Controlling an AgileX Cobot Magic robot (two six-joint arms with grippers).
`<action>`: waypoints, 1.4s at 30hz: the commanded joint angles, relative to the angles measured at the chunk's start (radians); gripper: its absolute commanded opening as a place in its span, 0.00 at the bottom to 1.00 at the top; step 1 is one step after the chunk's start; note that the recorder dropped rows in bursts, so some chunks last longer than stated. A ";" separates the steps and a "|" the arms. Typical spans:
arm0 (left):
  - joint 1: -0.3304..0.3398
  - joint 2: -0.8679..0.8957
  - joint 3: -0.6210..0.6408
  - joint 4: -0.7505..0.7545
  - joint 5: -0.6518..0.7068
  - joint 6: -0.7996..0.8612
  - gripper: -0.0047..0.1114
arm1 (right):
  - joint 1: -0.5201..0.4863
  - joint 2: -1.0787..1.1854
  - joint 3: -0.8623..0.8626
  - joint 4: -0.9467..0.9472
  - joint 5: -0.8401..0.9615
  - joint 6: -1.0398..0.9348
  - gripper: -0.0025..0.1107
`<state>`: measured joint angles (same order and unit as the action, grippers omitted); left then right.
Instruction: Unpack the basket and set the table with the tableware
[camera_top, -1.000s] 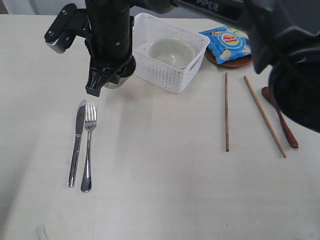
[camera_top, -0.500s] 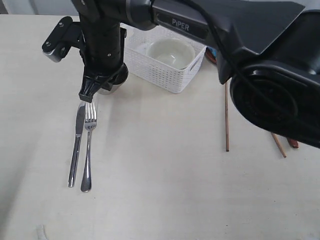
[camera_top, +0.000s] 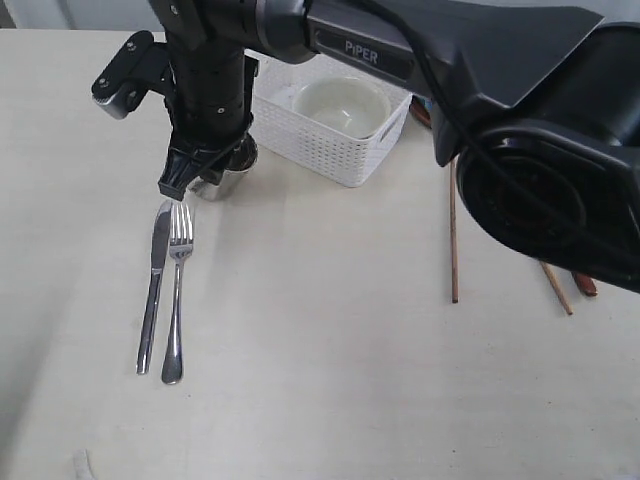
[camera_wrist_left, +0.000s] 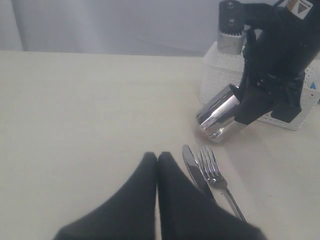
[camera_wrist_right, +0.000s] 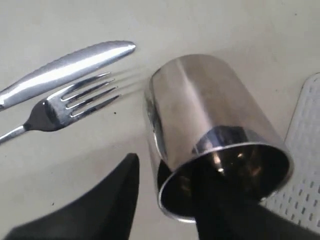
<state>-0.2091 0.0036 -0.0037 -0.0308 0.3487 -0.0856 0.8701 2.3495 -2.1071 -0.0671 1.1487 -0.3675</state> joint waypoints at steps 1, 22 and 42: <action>-0.005 -0.004 0.004 0.001 -0.002 0.003 0.04 | -0.007 -0.003 -0.008 -0.005 -0.033 0.004 0.33; -0.005 -0.004 0.004 0.001 -0.002 0.003 0.04 | -0.007 0.007 -0.008 -0.013 -0.173 0.004 0.31; -0.005 -0.004 0.004 0.001 -0.002 0.003 0.04 | -0.165 -0.132 0.101 0.050 0.072 0.131 0.02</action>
<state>-0.2091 0.0036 -0.0037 -0.0308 0.3487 -0.0856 0.7546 2.2151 -2.0779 -0.0592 1.2087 -0.2448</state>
